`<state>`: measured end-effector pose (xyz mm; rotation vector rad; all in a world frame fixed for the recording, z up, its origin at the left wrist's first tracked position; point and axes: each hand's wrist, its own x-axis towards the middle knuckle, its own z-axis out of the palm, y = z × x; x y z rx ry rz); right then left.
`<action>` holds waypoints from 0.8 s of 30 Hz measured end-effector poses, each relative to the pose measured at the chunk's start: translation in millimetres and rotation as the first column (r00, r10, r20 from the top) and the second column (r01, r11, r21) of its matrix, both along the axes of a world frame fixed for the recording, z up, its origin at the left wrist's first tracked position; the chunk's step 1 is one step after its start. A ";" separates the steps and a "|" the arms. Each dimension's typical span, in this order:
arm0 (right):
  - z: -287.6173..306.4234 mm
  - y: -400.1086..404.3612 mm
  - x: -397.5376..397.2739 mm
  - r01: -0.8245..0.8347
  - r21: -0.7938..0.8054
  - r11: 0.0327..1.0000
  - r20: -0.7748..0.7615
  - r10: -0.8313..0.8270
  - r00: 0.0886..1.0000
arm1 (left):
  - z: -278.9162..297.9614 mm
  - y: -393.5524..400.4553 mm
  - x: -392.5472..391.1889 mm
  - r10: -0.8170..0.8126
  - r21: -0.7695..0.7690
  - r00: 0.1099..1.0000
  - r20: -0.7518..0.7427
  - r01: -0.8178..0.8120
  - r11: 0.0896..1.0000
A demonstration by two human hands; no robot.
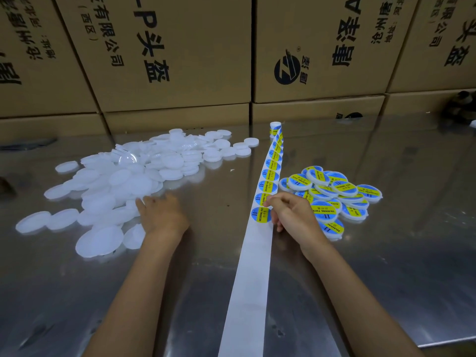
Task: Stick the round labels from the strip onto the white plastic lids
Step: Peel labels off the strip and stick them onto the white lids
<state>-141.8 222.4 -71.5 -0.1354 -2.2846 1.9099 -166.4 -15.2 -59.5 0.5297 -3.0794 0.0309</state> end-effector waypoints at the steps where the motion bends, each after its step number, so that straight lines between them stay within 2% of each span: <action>1: -0.1 -0.7 0.1 0.004 -0.004 1.000 -0.008 -0.004 1.000 | -0.7 -0.6 -0.8 -0.017 -0.016 1.000 -0.004 0.017 1.000; 9: -5.0 -3.3 -2.5 0.033 0.052 0.998 -0.085 -0.028 0.996 | -0.4 -6.8 -5.0 -0.146 0.011 0.989 0.016 0.146 0.989; 15: -5.2 -3.5 -2.1 0.028 0.069 0.997 -0.074 -0.023 0.997 | 0.0 -1.4 -7.6 -0.348 0.051 0.937 0.031 0.347 0.937; 17: -5.0 -3.3 -1.6 0.026 0.068 0.997 -0.074 -0.021 0.997 | -1.7 3.3 -8.6 -0.421 0.133 0.907 -0.023 0.420 0.898; 19: -4.9 -3.1 -1.5 0.022 0.073 0.997 -0.074 -0.017 0.997 | -3.6 7.1 -10.1 -0.474 0.251 0.867 -0.150 0.497 0.830; 21: -4.4 -3.3 -1.3 0.024 0.073 0.997 -0.085 -0.018 0.996 | -4.5 9.7 -9.1 -0.465 0.370 0.848 -0.254 0.529 0.764; 24: -5.5 -2.9 -1.1 0.066 0.125 0.990 -0.156 -0.046 0.987 | -6.0 12.8 -9.1 -0.432 0.444 0.854 -0.289 0.519 0.730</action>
